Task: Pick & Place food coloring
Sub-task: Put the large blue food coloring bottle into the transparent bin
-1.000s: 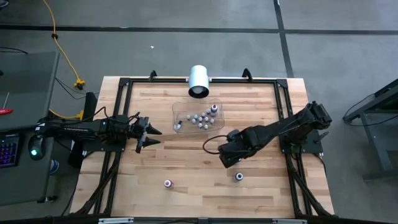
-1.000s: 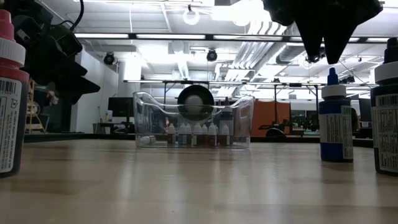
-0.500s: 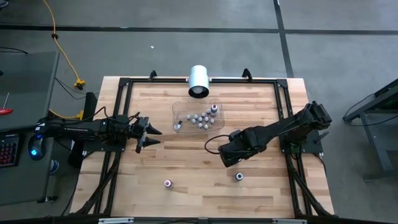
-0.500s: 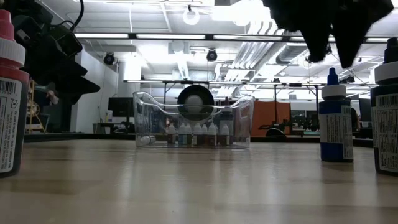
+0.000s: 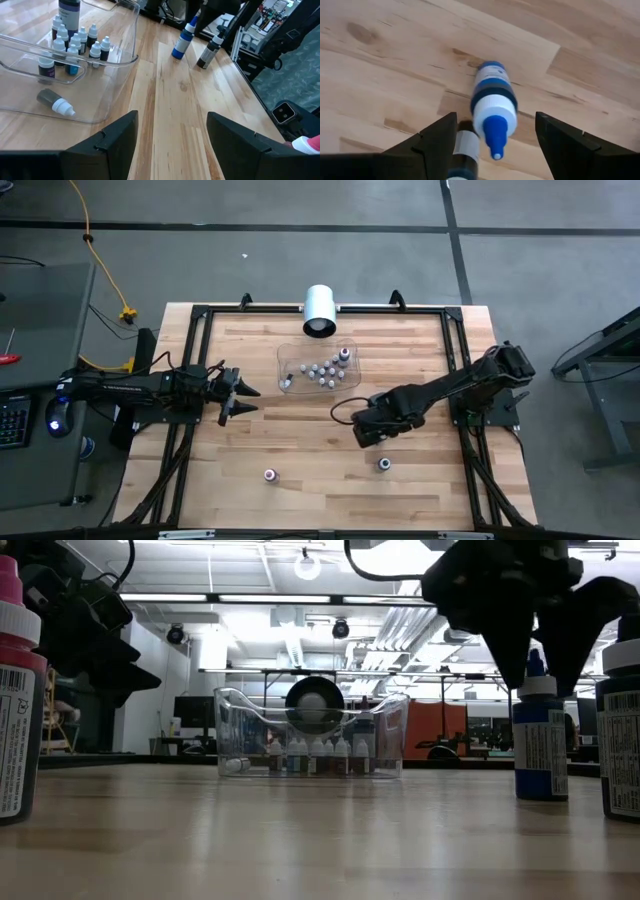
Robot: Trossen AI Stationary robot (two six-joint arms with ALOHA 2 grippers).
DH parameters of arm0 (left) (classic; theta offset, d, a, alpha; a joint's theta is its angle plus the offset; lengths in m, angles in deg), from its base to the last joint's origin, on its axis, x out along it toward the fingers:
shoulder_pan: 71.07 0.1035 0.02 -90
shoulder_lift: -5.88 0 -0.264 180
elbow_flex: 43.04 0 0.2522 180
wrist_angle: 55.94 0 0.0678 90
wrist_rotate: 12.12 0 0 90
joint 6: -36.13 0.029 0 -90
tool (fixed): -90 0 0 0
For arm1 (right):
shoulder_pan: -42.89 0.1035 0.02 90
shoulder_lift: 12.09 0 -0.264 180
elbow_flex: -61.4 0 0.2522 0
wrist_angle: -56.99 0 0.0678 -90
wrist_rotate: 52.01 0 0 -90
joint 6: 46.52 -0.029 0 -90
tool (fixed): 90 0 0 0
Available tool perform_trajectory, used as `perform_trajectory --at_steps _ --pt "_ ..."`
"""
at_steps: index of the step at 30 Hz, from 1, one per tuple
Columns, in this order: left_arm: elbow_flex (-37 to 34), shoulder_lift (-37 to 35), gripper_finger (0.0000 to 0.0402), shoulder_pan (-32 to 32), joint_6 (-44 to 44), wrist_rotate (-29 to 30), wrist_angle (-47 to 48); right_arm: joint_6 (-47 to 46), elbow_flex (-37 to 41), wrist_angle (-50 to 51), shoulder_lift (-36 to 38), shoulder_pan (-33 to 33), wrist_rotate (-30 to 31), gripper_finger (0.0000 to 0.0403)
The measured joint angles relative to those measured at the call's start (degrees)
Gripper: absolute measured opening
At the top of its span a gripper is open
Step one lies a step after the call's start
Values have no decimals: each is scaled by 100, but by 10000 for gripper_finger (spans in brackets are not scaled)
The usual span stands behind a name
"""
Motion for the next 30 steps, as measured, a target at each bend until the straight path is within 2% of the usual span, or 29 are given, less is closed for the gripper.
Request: perform_trajectory --at_steps 7,20,30 --pt "0 -1 234 -1 -1 0 0 4 22 -1 27 0 5 247" --pt "0 -1 234 -2 -2 0 0 116 22 -84 27 -9 76 177" --pt "0 0 234 -2 0 0 0 118 22 -123 27 -7 82 169"
